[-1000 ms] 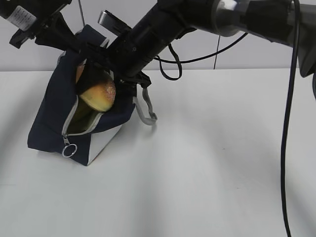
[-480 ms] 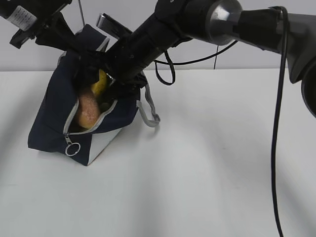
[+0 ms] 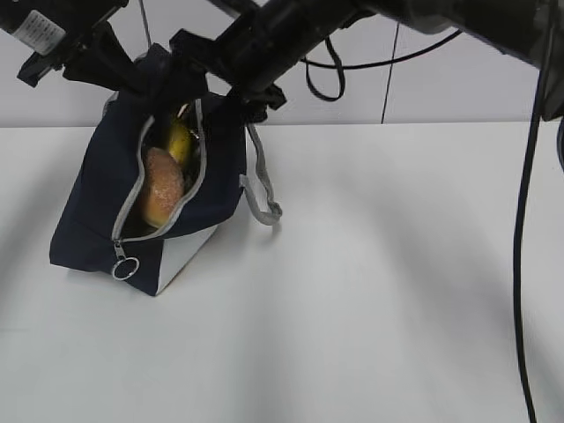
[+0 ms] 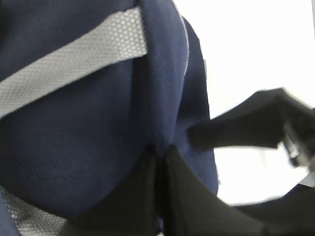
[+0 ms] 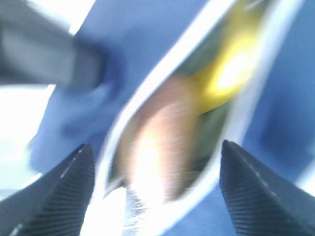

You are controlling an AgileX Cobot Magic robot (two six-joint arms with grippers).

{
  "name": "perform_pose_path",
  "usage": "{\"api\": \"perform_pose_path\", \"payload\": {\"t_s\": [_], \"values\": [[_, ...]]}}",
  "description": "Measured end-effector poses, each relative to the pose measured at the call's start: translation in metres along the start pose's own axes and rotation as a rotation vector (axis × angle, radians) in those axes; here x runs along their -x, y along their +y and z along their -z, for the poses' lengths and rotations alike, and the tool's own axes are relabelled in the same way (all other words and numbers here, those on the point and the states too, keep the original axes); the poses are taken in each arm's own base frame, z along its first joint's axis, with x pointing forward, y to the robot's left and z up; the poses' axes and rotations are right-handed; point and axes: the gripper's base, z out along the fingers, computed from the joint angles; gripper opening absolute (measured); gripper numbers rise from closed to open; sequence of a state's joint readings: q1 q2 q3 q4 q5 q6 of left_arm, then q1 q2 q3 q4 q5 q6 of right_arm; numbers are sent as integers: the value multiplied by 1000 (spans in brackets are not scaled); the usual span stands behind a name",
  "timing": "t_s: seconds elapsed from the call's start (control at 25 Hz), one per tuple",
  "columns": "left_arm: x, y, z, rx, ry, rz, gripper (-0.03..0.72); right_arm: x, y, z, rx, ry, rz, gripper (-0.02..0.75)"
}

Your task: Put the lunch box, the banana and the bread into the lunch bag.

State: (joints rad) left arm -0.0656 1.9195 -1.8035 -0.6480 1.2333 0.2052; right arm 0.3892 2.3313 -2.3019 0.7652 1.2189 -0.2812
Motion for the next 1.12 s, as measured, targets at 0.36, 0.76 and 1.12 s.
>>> {"api": "perform_pose_path", "payload": {"t_s": [0.36,0.76,1.12], "values": [[0,0,0,0,0,0,1,5,-32,29,-230,-19,-87,497],[0,0,0,0,0,0,1,-19,-45,14,-225,91,-156,421],[0,0,0,0,0,0,1,-26,-43,7,-155,115,-125,372]]}}
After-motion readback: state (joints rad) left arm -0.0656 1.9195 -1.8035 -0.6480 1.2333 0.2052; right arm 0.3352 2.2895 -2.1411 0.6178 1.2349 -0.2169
